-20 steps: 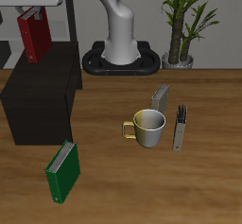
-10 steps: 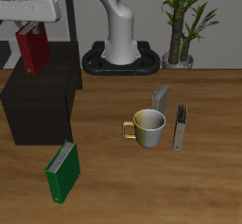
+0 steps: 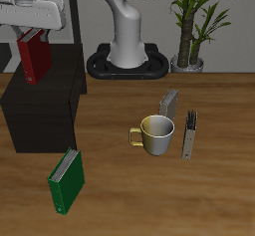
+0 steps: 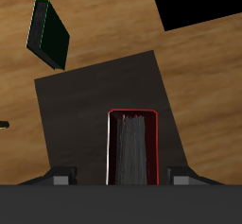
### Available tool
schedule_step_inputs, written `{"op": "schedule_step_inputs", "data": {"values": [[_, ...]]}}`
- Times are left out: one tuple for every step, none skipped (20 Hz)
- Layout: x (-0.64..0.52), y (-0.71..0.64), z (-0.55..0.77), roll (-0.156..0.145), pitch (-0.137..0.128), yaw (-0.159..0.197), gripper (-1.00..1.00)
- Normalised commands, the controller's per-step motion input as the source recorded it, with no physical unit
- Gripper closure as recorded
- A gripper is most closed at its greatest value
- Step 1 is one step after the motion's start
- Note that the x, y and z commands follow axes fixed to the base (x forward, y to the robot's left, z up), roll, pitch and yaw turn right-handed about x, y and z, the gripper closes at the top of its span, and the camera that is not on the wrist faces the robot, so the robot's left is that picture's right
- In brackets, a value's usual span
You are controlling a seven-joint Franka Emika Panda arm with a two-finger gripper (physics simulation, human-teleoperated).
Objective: Place the red book upright on top of the shelf
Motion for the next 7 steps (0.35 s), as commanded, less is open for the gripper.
{"op": "schedule_step_inputs", "data": {"values": [[-0.02,0.18,0.11,0.023,-0.026,0.067,-1.00],[-0.03,0.15,0.10,-0.043,0.005,0.015,-1.00],[-0.02,0.19,0.09,0.021,-0.010,0.019,-1.00],[-0.03,0.30,0.11,0.064,-0.035,0.061,-1.00],[-0.05,0.20,0.06,0.020,-0.006,0.022,-1.00],[-0.07,0.25,0.08,-0.079,-0.039,0.055,-1.00],[-0.10,0.61,-0.11,0.010,0.031,-0.017,-1.00]]}}
